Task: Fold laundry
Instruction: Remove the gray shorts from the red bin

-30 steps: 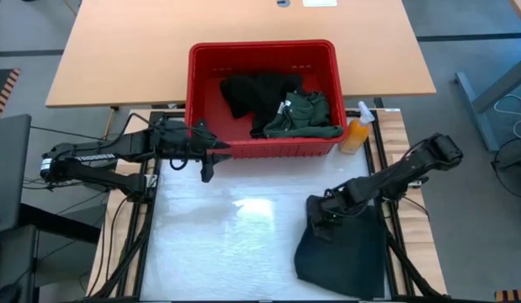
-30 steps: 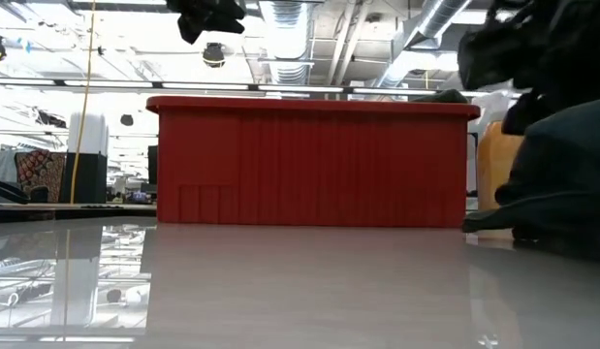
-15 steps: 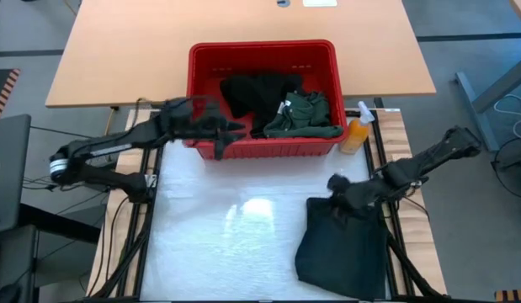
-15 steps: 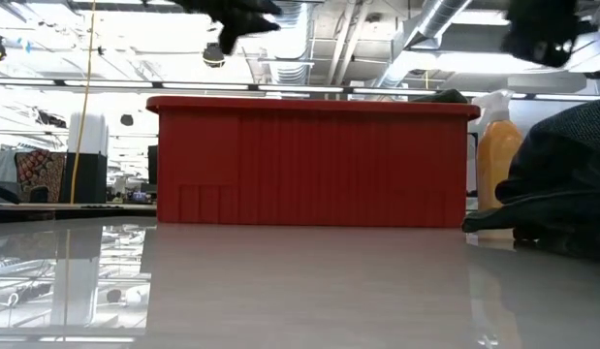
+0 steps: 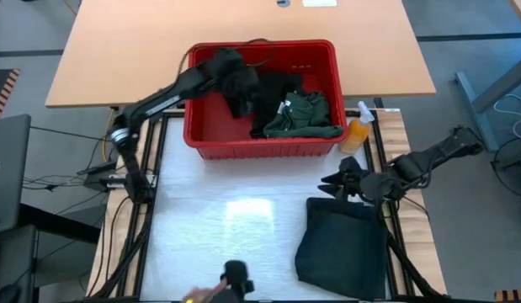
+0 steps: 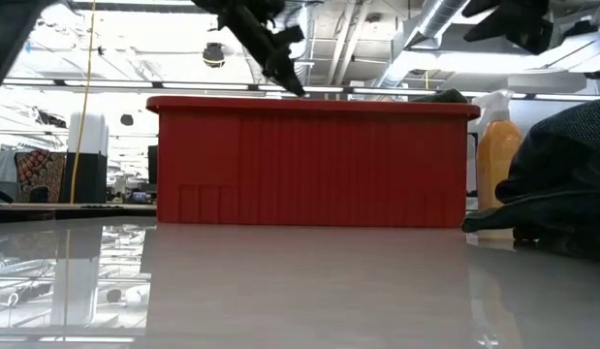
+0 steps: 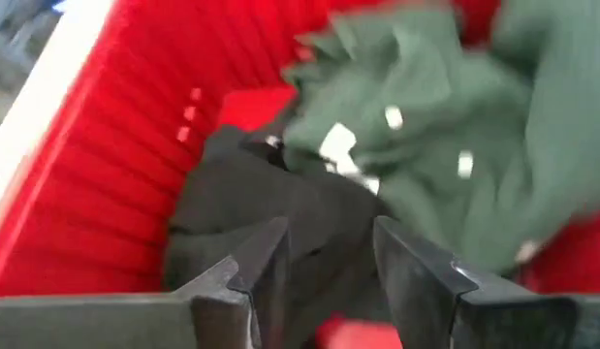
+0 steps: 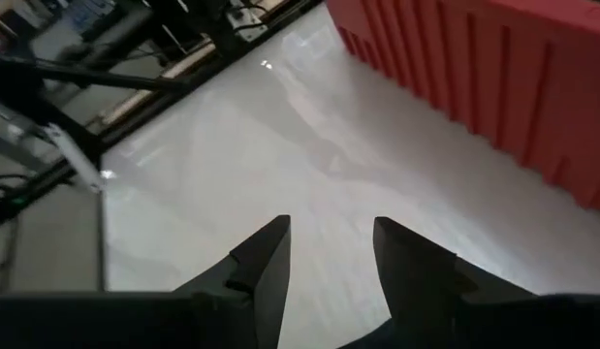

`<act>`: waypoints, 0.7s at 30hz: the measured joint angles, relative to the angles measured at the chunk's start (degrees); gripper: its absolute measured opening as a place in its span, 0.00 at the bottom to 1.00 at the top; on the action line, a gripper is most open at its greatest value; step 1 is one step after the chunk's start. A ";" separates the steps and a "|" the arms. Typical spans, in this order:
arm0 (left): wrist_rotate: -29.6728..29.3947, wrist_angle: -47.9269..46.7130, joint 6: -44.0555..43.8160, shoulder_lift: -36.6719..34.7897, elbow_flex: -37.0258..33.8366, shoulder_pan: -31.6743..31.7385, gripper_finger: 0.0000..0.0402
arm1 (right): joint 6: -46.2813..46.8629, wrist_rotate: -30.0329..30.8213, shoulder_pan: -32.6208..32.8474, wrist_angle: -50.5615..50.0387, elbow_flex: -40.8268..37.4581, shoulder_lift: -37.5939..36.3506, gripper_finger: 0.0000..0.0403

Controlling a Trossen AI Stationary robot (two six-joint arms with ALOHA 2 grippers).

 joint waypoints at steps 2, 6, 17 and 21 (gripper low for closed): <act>-2.06 -3.94 8.36 3.18 3.92 0.17 0.37 | -1.43 0.95 -0.09 0.06 0.00 1.01 0.44; -10.26 -3.35 19.44 8.02 5.94 1.31 0.40 | -1.31 3.40 -0.09 0.12 0.00 2.95 0.44; -20.53 4.81 29.62 15.20 5.83 3.01 0.40 | 3.31 3.21 1.57 -0.03 0.00 5.79 0.44; -20.98 6.37 31.89 15.93 5.94 3.19 0.40 | 3.26 3.23 0.85 -0.38 0.02 5.66 0.44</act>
